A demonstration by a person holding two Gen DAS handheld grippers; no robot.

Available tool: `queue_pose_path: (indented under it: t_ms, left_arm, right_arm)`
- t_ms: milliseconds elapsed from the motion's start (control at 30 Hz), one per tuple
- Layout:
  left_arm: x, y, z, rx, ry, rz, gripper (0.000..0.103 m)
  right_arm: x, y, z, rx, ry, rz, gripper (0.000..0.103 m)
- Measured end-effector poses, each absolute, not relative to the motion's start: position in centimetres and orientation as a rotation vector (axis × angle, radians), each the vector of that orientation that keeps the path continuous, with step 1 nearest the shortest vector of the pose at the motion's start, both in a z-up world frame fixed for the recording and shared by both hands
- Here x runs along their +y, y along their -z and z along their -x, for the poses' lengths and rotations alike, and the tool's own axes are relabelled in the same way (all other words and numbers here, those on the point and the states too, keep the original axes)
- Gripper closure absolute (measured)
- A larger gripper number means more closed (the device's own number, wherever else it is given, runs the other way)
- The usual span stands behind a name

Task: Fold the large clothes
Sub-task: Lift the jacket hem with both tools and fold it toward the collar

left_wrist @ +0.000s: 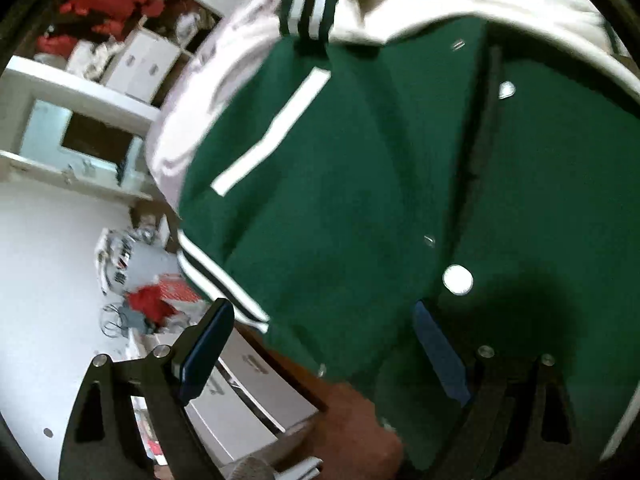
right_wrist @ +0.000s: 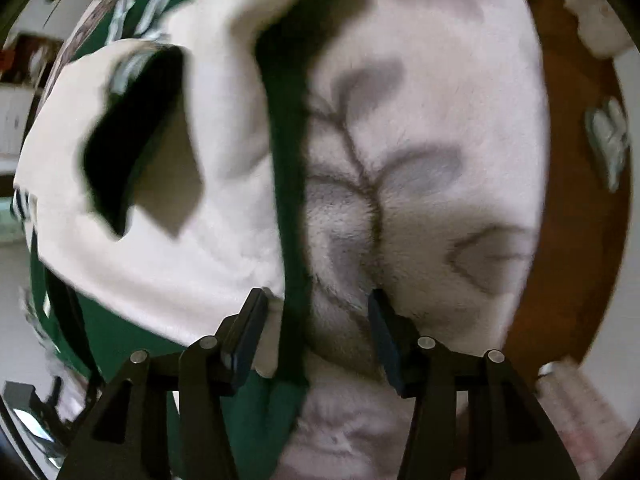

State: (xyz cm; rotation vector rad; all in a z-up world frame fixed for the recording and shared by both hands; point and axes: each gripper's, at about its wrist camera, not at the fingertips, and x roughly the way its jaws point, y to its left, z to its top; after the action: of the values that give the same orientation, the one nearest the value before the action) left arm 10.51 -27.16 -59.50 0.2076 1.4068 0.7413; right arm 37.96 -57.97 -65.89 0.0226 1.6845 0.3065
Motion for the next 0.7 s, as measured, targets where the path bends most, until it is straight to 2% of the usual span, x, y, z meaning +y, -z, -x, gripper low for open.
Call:
queue_pose_path:
  t_ms: [233, 433, 567, 700]
  left_arm:
    - [-38.1, 56.8, -6.0, 1.460, -0.550, -0.280, 0.012]
    - [-47.0, 59.1, -4.0, 1.506, -0.357, -0.381, 0.012]
    - [-50.6, 62.8, -3.9, 1.462, -0.307, -0.645, 0.009]
    - [-51.3, 64.5, -4.6, 1.388, -0.321, -0.790, 0.009]
  right_arm:
    - [-63.3, 60.5, -34.4, 1.728, -0.335, 0.026, 0.041]
    - [-68.9, 60.4, -31.1, 1.773, -0.252, -0.004, 0.040]
    - [-68.0, 61.9, -31.9, 1.783, -0.227, -0.037, 0.040]
    - [-65.4, 62.3, -32.5, 1.776, -0.247, -0.032, 0.040]
